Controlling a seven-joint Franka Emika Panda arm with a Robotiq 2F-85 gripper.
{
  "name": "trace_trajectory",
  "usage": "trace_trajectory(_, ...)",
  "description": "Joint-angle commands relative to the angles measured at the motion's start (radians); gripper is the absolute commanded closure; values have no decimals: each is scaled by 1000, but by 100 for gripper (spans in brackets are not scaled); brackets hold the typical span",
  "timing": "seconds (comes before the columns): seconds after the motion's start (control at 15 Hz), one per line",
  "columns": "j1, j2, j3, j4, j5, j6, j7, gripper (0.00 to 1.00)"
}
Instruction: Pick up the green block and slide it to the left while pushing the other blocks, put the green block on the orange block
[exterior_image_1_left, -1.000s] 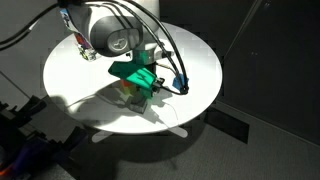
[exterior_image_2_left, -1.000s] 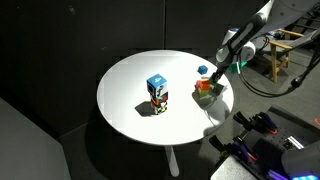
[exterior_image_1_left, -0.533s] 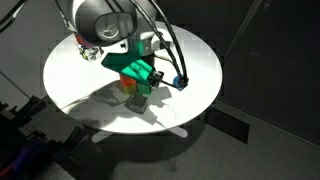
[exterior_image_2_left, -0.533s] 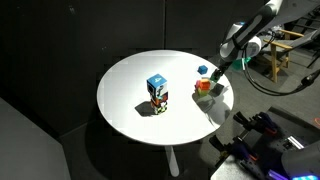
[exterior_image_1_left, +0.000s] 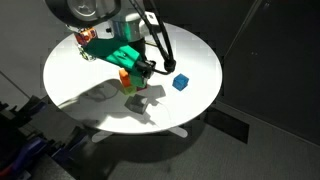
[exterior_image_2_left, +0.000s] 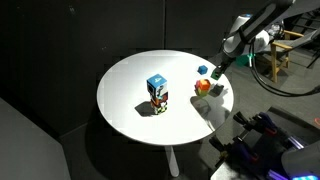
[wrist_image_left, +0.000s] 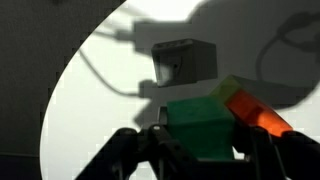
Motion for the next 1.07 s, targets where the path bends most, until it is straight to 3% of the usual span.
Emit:
trace_trajectory(0.0, 55, -78, -33, -57, -24, -33, 75, 68)
trace_trajectory(0.47, 163, -110, -89, -75, -99, -64, 221, 68)
trace_trajectory(1.0, 167, -93, -64, -34, -78, -73, 191, 68)
